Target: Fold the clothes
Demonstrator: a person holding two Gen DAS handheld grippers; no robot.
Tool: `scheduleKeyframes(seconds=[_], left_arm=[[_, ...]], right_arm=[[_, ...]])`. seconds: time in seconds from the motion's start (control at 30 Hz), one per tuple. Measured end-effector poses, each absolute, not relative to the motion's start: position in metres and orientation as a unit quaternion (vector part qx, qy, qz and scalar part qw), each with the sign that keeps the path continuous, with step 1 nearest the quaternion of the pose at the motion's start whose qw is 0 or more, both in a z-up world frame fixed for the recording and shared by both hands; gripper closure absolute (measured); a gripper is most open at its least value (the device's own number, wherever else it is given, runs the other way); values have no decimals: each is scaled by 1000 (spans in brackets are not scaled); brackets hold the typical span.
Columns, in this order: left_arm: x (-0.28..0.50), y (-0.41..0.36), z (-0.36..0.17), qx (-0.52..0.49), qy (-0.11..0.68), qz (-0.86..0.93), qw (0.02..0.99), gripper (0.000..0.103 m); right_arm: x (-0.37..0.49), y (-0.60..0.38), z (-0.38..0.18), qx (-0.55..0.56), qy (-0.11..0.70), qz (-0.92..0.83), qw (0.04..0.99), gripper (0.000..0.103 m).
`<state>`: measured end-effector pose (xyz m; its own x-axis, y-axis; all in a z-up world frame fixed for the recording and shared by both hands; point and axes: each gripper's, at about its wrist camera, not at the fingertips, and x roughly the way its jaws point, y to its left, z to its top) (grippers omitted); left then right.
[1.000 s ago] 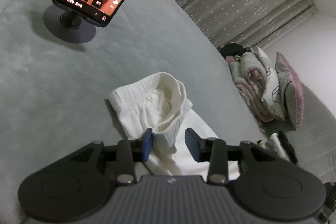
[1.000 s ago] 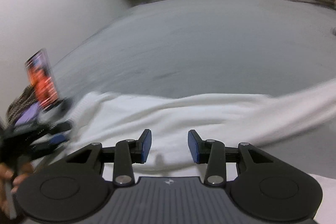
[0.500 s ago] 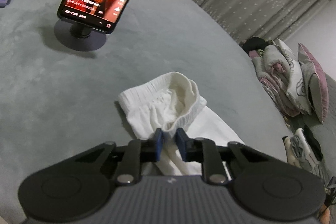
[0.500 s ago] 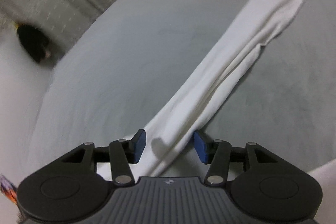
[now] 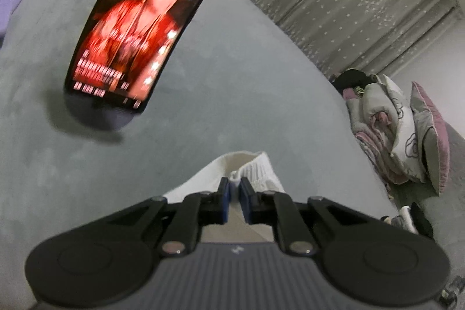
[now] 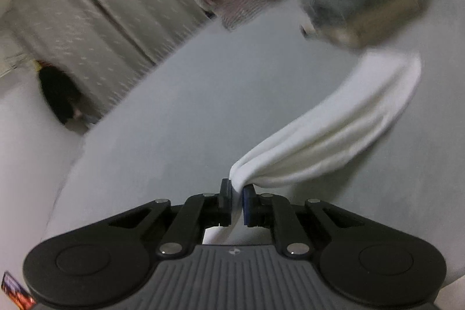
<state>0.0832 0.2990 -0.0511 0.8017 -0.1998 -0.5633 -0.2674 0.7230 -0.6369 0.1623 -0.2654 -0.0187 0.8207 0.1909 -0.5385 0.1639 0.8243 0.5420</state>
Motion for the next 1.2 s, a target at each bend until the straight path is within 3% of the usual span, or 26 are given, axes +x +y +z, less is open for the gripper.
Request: scheduleKeyframes(seconds=[0.27, 0.47, 0.67, 1.0, 1.1, 1.13, 1.2], left_arm=[[81, 318, -37, -396, 310, -3, 864, 94], [66, 333, -49, -387, 327, 0, 862, 94], [60, 336, -74, -361, 360, 18, 860, 94], [62, 307, -75, -267, 379, 73, 883, 93], [61, 296, -62, -227, 382, 87, 891, 83], [59, 293, -56, -215, 377, 92, 896, 75], [53, 287, -44, -189, 365, 100, 906, 63]], right_arm=[[100, -244, 26, 231, 237, 38, 943, 93], [52, -231, 23, 186, 219, 40, 957, 93], [9, -212, -2, 115, 219, 35, 968, 92], [-8, -200, -76, 53, 321, 32, 945, 92], [-8, -202, -72, 33, 334, 45, 941, 87], [-6, -205, -68, 34, 342, 49, 938, 83], [-3, -215, -60, 47, 357, 60, 931, 66]])
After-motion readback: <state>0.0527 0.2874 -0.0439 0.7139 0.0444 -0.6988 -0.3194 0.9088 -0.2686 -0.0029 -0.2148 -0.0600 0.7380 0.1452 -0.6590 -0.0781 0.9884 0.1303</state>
